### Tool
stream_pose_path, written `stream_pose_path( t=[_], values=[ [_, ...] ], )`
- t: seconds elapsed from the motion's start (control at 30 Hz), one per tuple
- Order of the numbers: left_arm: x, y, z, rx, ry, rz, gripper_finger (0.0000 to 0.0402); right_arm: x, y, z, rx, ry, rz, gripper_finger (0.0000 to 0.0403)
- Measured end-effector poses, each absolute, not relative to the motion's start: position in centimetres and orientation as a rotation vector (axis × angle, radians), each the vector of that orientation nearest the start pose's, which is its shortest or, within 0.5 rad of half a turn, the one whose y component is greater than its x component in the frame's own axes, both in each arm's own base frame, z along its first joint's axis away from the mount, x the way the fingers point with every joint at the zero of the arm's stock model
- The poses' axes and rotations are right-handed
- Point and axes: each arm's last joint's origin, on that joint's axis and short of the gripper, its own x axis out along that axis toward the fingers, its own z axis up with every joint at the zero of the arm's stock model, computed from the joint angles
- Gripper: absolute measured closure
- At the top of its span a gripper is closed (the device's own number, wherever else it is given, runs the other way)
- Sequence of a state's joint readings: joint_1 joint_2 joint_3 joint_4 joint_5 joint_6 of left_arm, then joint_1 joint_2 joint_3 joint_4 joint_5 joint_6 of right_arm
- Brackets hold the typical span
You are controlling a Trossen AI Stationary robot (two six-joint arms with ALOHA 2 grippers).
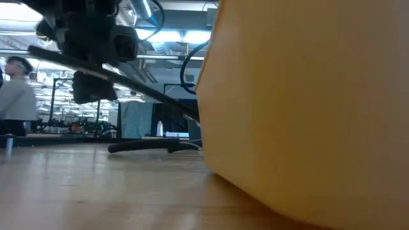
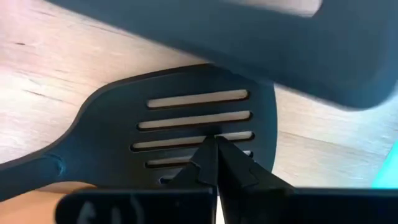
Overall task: Pick & Place Kitchen Items
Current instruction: Put the large black spatula into the blue bin
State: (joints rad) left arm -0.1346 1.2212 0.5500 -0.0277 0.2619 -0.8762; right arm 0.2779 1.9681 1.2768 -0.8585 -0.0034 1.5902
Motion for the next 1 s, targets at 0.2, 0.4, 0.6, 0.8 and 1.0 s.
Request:
stream_pose_path(
  t=[0.2,0.4,0.6,0.8,1.0],
  values=[
    [24.3,-3.7,17.4,-1.129,0.723,-0.207,0.0166,34.0,9.7,13.8,1.031,1.3,-0.995,0.0403],
    [24.3,-5.2,17.0,-1.264,0.707,-0.277,0.0173,34.0,9.7,13.8,1.035,1.288,-1.011,0.0403],
    [22.9,-8.7,17.1,-1.264,0.638,-0.078,0.0188,33.9,9.7,13.7,1.042,1.283,-1.022,0.0403],
    [20.0,-12.1,16.0,-1.258,0.515,0.256,0.0195,33.8,10.0,13.7,1.04,1.281,-1.026,0.0403],
    [17.3,-14.9,16.3,-1.38,0.249,0.359,0.0195,33.8,10.2,13.7,1.041,1.282,-1.028,0.0403]
  ],
)
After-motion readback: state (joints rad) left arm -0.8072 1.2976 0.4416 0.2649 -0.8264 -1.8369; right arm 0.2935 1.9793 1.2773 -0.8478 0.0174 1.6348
